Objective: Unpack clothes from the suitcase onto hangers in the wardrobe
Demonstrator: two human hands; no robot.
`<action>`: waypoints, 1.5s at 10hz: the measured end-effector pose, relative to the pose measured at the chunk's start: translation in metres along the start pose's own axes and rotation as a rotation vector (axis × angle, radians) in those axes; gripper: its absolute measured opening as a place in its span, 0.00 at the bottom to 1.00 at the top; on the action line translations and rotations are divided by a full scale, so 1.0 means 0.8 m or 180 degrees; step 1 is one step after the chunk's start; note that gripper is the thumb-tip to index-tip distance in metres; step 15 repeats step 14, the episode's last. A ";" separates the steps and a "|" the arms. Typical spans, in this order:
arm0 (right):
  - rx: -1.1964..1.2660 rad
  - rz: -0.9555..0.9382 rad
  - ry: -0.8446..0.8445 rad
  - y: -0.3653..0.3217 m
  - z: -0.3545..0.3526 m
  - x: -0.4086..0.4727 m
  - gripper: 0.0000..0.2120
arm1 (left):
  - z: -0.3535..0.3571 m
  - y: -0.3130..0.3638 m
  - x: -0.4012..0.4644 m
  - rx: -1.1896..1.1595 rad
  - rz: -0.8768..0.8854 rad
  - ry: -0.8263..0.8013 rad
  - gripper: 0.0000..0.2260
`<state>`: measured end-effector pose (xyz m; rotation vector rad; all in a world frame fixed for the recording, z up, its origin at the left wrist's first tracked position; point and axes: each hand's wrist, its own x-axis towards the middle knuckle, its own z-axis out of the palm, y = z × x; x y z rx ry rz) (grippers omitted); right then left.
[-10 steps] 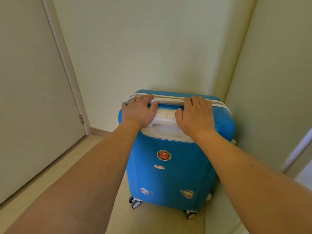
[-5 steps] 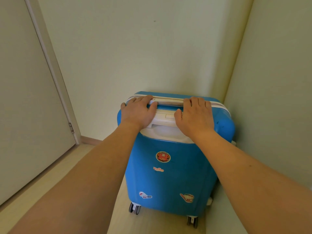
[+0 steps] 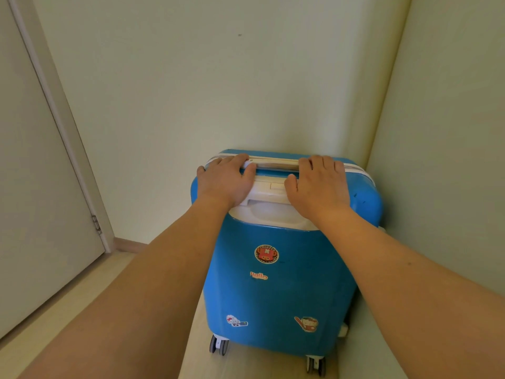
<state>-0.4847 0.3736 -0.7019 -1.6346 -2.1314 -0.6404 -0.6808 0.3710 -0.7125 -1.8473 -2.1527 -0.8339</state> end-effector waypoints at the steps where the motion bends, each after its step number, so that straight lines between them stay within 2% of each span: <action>1: 0.0032 0.0007 0.0007 0.003 0.010 0.010 0.23 | 0.008 0.001 0.012 -0.0004 0.0026 0.0020 0.22; 4: 0.0331 -0.0014 0.0002 0.012 0.035 0.039 0.23 | 0.026 0.005 0.043 -0.0034 0.0037 0.0056 0.23; 8: 0.0276 0.0048 -0.0016 0.011 0.048 0.052 0.27 | 0.034 0.004 0.054 -0.0119 0.0037 0.0095 0.22; 10: 0.0372 0.0038 0.0071 0.012 0.047 0.048 0.24 | 0.031 0.006 0.051 -0.0076 0.0039 0.0099 0.22; 12: 0.0457 0.0043 -0.0266 0.012 0.036 0.041 0.28 | 0.016 0.012 0.049 -0.0008 -0.0007 -0.0293 0.21; 13: 0.0521 0.0032 -0.0469 0.012 0.027 0.032 0.29 | 0.000 0.020 0.043 -0.0047 -0.0049 -0.0329 0.22; 14: 0.0550 0.0108 -0.0595 0.017 0.022 0.020 0.30 | -0.015 0.019 0.036 -0.0141 -0.0077 -0.0104 0.23; 15: 0.0550 0.0108 -0.0595 0.017 0.022 0.020 0.30 | -0.015 0.019 0.036 -0.0141 -0.0077 -0.0104 0.23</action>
